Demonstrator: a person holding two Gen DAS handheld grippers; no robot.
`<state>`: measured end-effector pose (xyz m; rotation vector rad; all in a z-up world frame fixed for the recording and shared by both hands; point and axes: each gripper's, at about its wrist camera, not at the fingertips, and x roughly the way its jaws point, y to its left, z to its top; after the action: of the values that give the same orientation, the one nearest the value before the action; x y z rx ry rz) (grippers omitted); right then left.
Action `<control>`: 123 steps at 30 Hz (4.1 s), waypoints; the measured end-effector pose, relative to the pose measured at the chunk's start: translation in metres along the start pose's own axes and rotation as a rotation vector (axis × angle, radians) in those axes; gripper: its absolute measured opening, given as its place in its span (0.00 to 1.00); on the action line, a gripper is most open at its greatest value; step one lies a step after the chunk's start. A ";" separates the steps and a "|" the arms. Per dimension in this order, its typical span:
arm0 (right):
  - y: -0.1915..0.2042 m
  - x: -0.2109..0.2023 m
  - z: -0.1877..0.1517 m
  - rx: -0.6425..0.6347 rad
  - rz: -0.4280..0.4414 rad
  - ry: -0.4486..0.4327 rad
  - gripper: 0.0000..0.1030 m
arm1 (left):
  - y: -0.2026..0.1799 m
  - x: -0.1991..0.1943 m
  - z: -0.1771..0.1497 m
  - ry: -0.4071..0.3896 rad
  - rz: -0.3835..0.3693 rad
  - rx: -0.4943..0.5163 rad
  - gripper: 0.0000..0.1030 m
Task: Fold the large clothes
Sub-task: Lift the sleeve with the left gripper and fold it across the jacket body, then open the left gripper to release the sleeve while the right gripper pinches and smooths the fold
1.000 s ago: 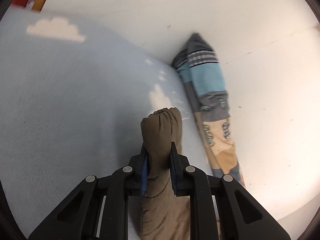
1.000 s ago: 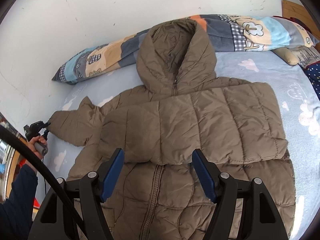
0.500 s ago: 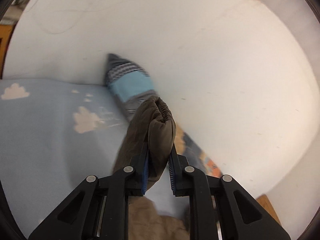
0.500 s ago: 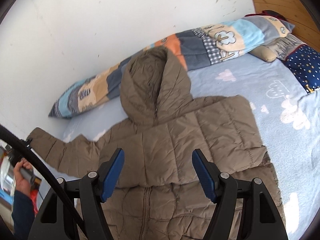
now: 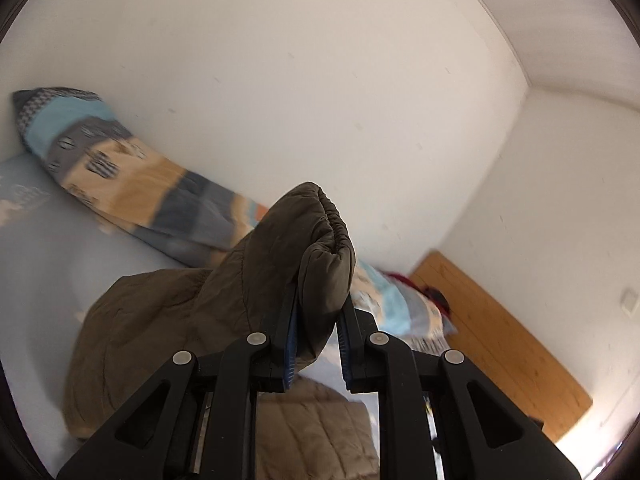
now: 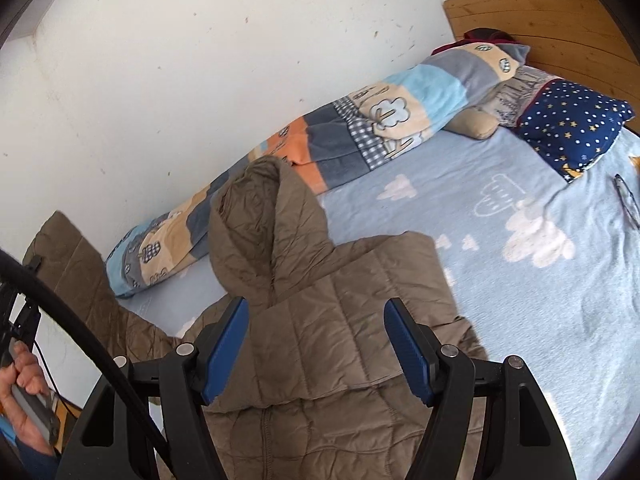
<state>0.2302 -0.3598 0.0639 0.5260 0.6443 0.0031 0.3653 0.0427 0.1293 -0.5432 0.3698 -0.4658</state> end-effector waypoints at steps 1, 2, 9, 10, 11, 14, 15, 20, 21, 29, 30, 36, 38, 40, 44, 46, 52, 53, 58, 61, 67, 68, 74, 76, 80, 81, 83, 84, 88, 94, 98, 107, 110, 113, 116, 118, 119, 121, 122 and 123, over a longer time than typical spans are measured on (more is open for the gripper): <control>-0.004 -0.002 0.002 0.008 -0.006 -0.005 0.73 | -0.012 0.016 -0.014 0.047 -0.016 0.017 0.16; -0.007 -0.003 0.004 0.015 -0.009 -0.010 0.73 | -0.019 0.030 -0.029 0.085 -0.022 0.033 0.16; -0.021 -0.015 0.011 0.039 -0.045 -0.041 0.73 | -0.041 0.105 -0.133 0.336 -0.033 0.102 0.16; -0.022 -0.017 0.011 0.041 -0.051 -0.047 0.73 | -0.042 0.113 -0.143 0.354 -0.027 0.114 0.16; -0.023 -0.017 0.012 0.040 -0.054 -0.050 0.73 | -0.042 0.122 -0.155 0.377 -0.018 0.126 0.16; -0.023 -0.017 0.011 0.033 -0.055 -0.047 0.73 | -0.034 0.136 -0.173 0.425 -0.004 0.115 0.16; -0.024 -0.017 0.011 0.029 -0.056 -0.047 0.73 | -0.033 0.139 -0.176 0.432 -0.001 0.115 0.16; -0.024 -0.022 0.013 0.022 -0.067 -0.068 0.73 | -0.045 0.144 -0.178 0.437 -0.012 0.126 0.16; -0.025 -0.022 0.014 0.023 -0.070 -0.074 0.73 | -0.048 0.143 -0.181 0.449 -0.015 0.125 0.16; -0.029 -0.013 0.014 0.027 -0.074 -0.038 0.73 | -0.026 0.167 -0.213 0.635 -0.011 0.038 0.54; -0.029 -0.012 0.014 0.028 -0.073 -0.035 0.73 | -0.027 0.167 -0.214 0.639 -0.010 0.046 0.56; -0.037 0.002 0.017 0.077 -0.028 0.007 0.73 | -0.045 0.113 -0.186 0.591 0.002 0.126 0.64; -0.043 0.017 0.016 0.119 0.021 0.076 0.73 | -0.041 0.080 -0.172 0.546 0.026 0.101 0.67; -0.051 0.034 0.011 0.185 0.076 0.153 0.73 | -0.029 0.035 -0.155 0.505 0.079 0.039 0.69; -0.063 0.057 -0.001 0.314 0.142 0.256 0.73 | 0.004 -0.039 -0.140 0.463 0.223 -0.011 0.71; -0.062 0.063 -0.005 0.312 0.129 0.274 0.73 | 0.022 -0.057 -0.134 0.452 0.289 -0.018 0.71; -0.060 0.076 -0.024 0.284 0.091 0.325 0.66 | 0.088 -0.072 -0.132 0.433 0.352 -0.078 0.73; -0.059 0.076 -0.027 0.271 0.092 0.323 0.63 | 0.102 -0.071 -0.133 0.429 0.340 -0.110 0.73; -0.056 0.060 -0.036 0.261 0.092 0.308 0.51 | 0.148 -0.062 -0.139 0.428 0.308 -0.253 0.73; -0.053 0.050 -0.036 0.285 0.071 0.310 0.52 | 0.154 -0.055 -0.129 0.415 0.264 -0.277 0.73; -0.064 0.068 -0.038 0.313 0.088 0.310 0.52 | 0.174 -0.028 -0.137 0.444 0.263 -0.380 0.73; -0.067 0.075 -0.039 0.324 0.092 0.322 0.52 | 0.173 -0.023 -0.136 0.434 0.264 -0.388 0.73; -0.063 0.120 -0.038 0.327 0.211 0.364 0.52 | 0.178 -0.013 -0.131 0.410 0.283 -0.411 0.73; -0.055 0.132 -0.039 0.312 0.178 0.402 0.52 | 0.188 -0.016 -0.132 0.409 0.282 -0.467 0.73; -0.049 0.144 -0.047 0.323 0.179 0.431 0.52 | 0.193 -0.017 -0.134 0.409 0.263 -0.513 0.73; -0.049 0.145 -0.049 0.327 0.181 0.433 0.52 | 0.192 -0.017 -0.135 0.415 0.261 -0.513 0.73; -0.051 0.147 -0.051 0.336 0.168 0.421 0.52 | 0.188 -0.013 -0.140 0.442 0.224 -0.521 0.73; -0.052 0.148 -0.051 0.345 0.174 0.420 0.52 | 0.187 -0.012 -0.144 0.456 0.213 -0.519 0.73; -0.051 0.151 -0.053 0.346 0.187 0.396 0.40 | 0.189 0.004 -0.157 0.510 0.202 -0.519 0.73; -0.047 0.151 -0.051 0.294 0.152 0.354 0.19 | 0.192 0.024 -0.160 0.444 0.264 -0.429 0.73; -0.046 0.142 -0.044 0.263 0.113 0.304 0.17 | 0.185 0.021 -0.149 0.385 0.312 -0.349 0.69; -0.053 0.152 -0.043 0.215 -0.008 0.330 0.16 | 0.193 0.032 -0.157 0.457 0.415 -0.276 0.62; -0.061 0.161 -0.047 0.224 -0.021 0.366 0.16 | 0.196 0.027 -0.159 0.471 0.433 -0.282 0.62; -0.061 0.158 -0.043 0.225 -0.012 0.381 0.21 | 0.185 0.025 -0.153 0.499 0.453 -0.261 0.63; -0.058 0.147 -0.035 0.236 -0.023 0.384 0.31 | 0.161 0.018 -0.144 0.515 0.476 -0.176 0.63; -0.053 0.130 -0.027 0.195 -0.070 0.334 0.31 | 0.143 0.013 -0.139 0.501 0.511 -0.084 0.63; -0.048 0.122 -0.024 0.161 -0.097 0.301 0.31 | 0.132 0.010 -0.135 0.473 0.543 -0.017 0.63; -0.037 0.105 -0.017 0.093 -0.145 0.216 0.31 | 0.114 0.008 -0.129 0.394 0.585 0.102 0.66; -0.033 0.099 -0.015 0.071 -0.149 0.182 0.32 | 0.110 0.008 -0.128 0.372 0.590 0.134 0.69; -0.027 0.096 -0.012 0.040 -0.130 0.148 0.33 | 0.104 0.010 -0.128 0.347 0.597 0.177 0.69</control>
<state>0.2958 -0.3618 -0.0115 0.5251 0.8234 -0.0943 0.3492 0.0650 -0.0337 -0.1584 0.7860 -0.0079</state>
